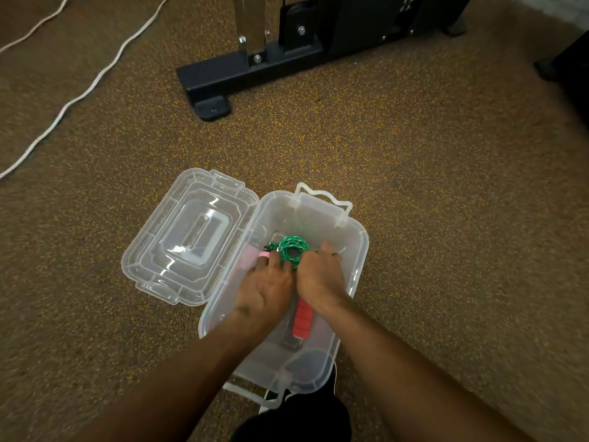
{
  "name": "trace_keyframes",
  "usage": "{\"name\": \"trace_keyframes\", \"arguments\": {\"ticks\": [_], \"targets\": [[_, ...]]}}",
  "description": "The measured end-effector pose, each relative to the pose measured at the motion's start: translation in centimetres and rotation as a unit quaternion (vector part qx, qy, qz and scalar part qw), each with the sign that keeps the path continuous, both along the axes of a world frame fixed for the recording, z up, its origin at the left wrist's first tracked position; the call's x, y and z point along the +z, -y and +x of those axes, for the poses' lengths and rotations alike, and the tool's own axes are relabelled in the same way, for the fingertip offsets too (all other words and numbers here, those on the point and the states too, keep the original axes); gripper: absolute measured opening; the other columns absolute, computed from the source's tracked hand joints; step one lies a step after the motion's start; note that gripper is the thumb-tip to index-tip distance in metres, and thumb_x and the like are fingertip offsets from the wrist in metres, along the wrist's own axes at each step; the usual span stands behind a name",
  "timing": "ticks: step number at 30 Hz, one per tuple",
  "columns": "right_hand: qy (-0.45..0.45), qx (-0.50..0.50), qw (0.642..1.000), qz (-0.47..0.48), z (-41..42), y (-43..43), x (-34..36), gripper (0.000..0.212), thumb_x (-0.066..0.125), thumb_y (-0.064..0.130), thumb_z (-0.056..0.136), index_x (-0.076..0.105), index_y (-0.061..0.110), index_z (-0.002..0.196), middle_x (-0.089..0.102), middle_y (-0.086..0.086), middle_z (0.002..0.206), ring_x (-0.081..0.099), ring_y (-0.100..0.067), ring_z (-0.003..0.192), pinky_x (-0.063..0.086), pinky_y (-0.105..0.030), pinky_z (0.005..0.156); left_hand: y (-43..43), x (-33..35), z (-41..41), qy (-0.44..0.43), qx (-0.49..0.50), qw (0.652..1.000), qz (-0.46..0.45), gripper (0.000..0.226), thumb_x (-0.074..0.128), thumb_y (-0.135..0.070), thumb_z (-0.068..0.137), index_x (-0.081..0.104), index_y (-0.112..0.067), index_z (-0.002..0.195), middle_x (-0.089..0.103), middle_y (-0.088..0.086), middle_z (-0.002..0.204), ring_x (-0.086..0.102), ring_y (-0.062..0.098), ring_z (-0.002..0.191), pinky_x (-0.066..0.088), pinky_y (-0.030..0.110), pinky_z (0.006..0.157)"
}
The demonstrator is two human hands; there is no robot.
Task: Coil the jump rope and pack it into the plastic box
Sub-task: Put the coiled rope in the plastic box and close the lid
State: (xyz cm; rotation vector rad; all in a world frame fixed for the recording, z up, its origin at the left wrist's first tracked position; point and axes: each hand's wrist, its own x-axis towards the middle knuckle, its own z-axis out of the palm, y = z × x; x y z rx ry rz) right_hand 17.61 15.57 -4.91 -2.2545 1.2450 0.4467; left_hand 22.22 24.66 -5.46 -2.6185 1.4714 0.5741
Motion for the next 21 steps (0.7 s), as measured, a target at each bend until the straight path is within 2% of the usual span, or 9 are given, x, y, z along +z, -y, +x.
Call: {"name": "trace_keyframes", "arguments": {"ticks": [4,8,11,15,18,21], "targets": [[-0.022,0.037,0.999,-0.001,0.4,-0.1,0.0,0.039,0.031,0.014,0.103,0.059,0.006,0.128,0.039,-0.016,0.136,0.039,-0.035,0.124,0.041,-0.039,0.099,0.2,-0.8,0.1,0.021,0.0,0.999,0.035,0.04,0.033,-0.023,0.1,0.038,-0.013,0.139,0.044,0.014,0.136,0.048,0.029,0.12,0.048,0.038,0.088],[-0.026,0.07,0.997,0.003,0.3,0.5,-0.2,0.036,0.038,0.016,0.103,0.056,0.01,0.133,0.041,-0.016,0.137,0.043,-0.035,0.123,0.042,-0.038,0.098,0.5,-0.5,0.2,0.046,-0.021,0.997,0.051,0.038,0.033,-0.02,0.1,0.041,-0.007,0.136,0.047,0.016,0.132,0.05,0.03,0.118,0.049,0.037,0.086],[0.002,0.071,0.997,0.012,-0.1,0.5,0.1,0.034,0.047,0.019,0.1,0.058,0.018,0.133,0.044,-0.014,0.132,0.047,-0.036,0.12,0.045,-0.04,0.097,0.1,-0.1,-0.1,0.04,-0.02,0.998,0.047,0.039,0.035,-0.02,0.1,0.039,-0.008,0.136,0.046,0.015,0.133,0.05,0.029,0.118,0.049,0.037,0.086],[0.036,0.053,0.998,0.016,-0.1,0.4,1.2,0.037,0.05,0.014,0.097,0.061,0.021,0.131,0.047,-0.013,0.13,0.05,-0.035,0.119,0.044,-0.038,0.098,-0.1,0.4,-0.4,0.029,-0.001,0.999,0.034,0.039,0.036,-0.018,0.099,0.04,-0.009,0.136,0.048,0.012,0.134,0.054,0.026,0.116,0.049,0.034,0.087],[0.077,0.025,0.996,0.027,0.7,0.7,3.0,0.031,0.057,0.014,0.091,0.068,0.025,0.118,0.056,-0.008,0.127,0.059,-0.029,0.111,0.044,-0.032,0.097,-0.3,1.8,-0.1,-0.004,0.007,1.0,0.018,0.032,0.035,-0.014,0.099,0.052,-0.011,0.126,0.058,0.009,0.127,0.06,0.025,0.112,0.047,0.032,0.088],[0.109,0.054,0.991,0.06,1.7,1.7,5.8,0.009,0.062,0.029,0.089,0.07,0.031,0.093,0.072,0.005,0.106,0.068,-0.02,0.098,0.054,-0.035,0.088,-1.4,4.6,1.0,-0.083,0.06,0.991,-0.086,0.025,0.043,-0.025,0.098,0.061,-0.017,0.113,0.069,0.009,0.109,0.067,0.028,0.098,0.046,0.034,0.076]]}}
